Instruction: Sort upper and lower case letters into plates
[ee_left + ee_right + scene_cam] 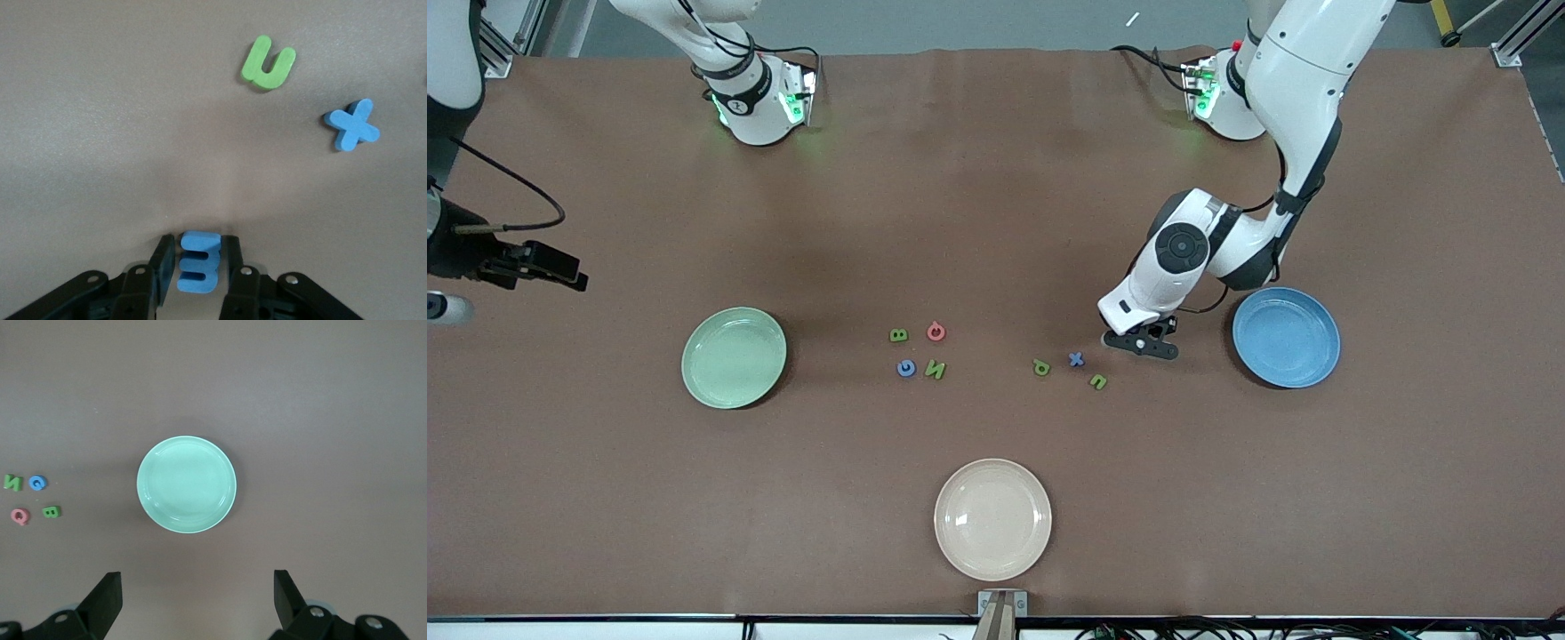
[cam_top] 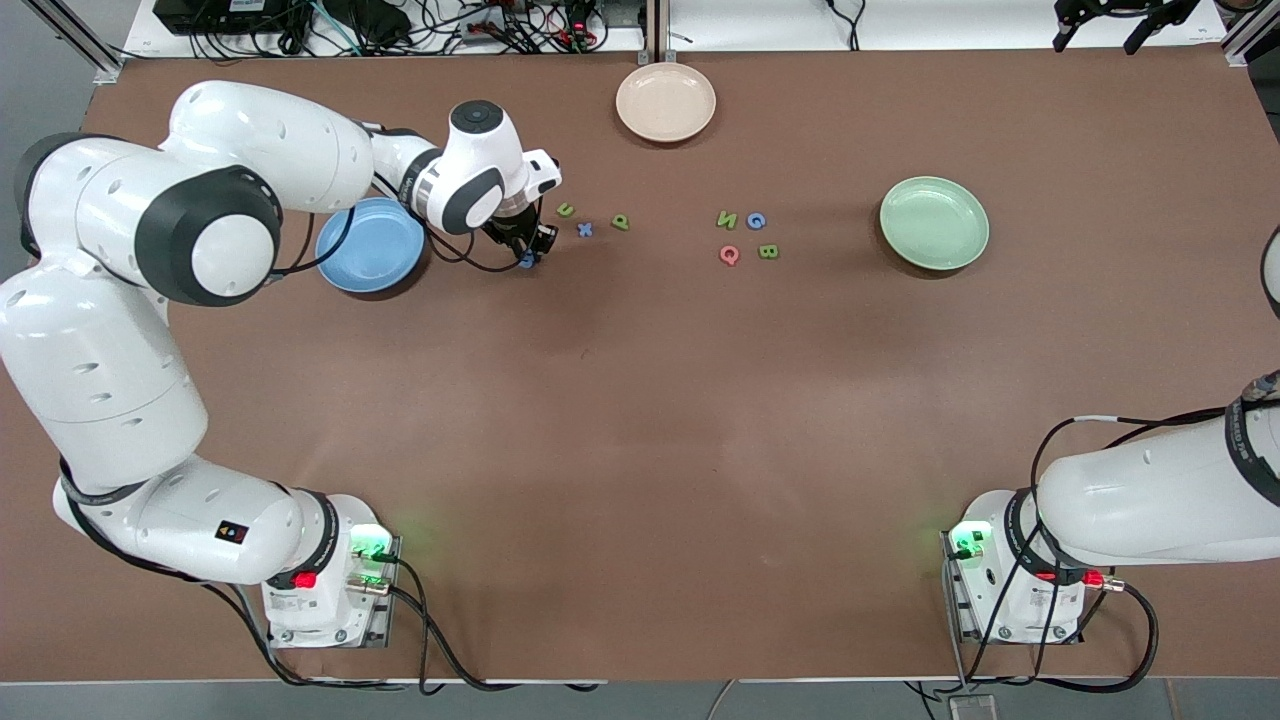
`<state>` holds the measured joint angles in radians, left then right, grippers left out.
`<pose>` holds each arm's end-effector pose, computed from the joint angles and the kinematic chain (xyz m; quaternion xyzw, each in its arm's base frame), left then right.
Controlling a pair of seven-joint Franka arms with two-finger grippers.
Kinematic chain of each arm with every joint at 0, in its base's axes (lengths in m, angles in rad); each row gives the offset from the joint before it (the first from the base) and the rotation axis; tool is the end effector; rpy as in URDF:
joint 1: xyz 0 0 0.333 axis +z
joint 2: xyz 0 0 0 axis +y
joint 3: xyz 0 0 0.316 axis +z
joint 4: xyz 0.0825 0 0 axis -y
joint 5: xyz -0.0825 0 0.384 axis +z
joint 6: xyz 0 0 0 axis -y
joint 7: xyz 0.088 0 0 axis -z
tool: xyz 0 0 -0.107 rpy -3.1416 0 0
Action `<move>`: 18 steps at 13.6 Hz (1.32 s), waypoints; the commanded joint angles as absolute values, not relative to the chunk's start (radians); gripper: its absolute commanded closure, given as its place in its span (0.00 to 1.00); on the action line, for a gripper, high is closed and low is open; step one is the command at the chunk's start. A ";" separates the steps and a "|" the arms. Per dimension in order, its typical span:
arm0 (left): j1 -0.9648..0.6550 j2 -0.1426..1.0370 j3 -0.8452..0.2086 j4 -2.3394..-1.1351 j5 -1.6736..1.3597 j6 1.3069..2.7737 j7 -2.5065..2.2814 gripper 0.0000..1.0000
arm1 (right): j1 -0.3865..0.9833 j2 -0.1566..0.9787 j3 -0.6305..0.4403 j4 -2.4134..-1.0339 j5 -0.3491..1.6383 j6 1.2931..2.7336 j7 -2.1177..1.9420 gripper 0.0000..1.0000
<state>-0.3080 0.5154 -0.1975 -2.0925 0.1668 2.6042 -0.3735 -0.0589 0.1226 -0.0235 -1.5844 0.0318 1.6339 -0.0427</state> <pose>0.5081 -0.2857 0.1771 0.9922 -0.1244 0.0030 0.0074 0.5904 -0.0448 0.5531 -0.9990 0.0214 0.0355 0.0166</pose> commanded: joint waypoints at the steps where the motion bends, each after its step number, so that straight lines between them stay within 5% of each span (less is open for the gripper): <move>1: -0.301 0.522 -0.201 -2.083 0.187 2.612 -0.383 0.75 | -0.097 0.167 -0.011 -1.560 0.022 1.635 -0.094 0.00; 4: -0.301 0.517 -0.199 -2.083 0.189 2.611 -0.396 0.86 | -0.091 0.169 -0.009 -1.571 0.037 1.631 -0.004 0.00; 8: -0.247 0.456 -0.206 -2.083 0.189 2.547 -0.393 0.87 | 0.010 0.213 -0.005 -1.591 0.044 1.684 0.230 0.00; 13: -0.166 0.328 -0.212 -2.118 0.189 2.350 -0.353 0.90 | 0.164 0.327 -0.003 -1.626 0.051 1.885 0.607 0.00; 18: -0.005 0.232 -0.212 -2.264 0.190 2.385 -0.128 0.90 | 0.300 0.472 -0.003 -1.626 0.054 2.086 0.848 0.02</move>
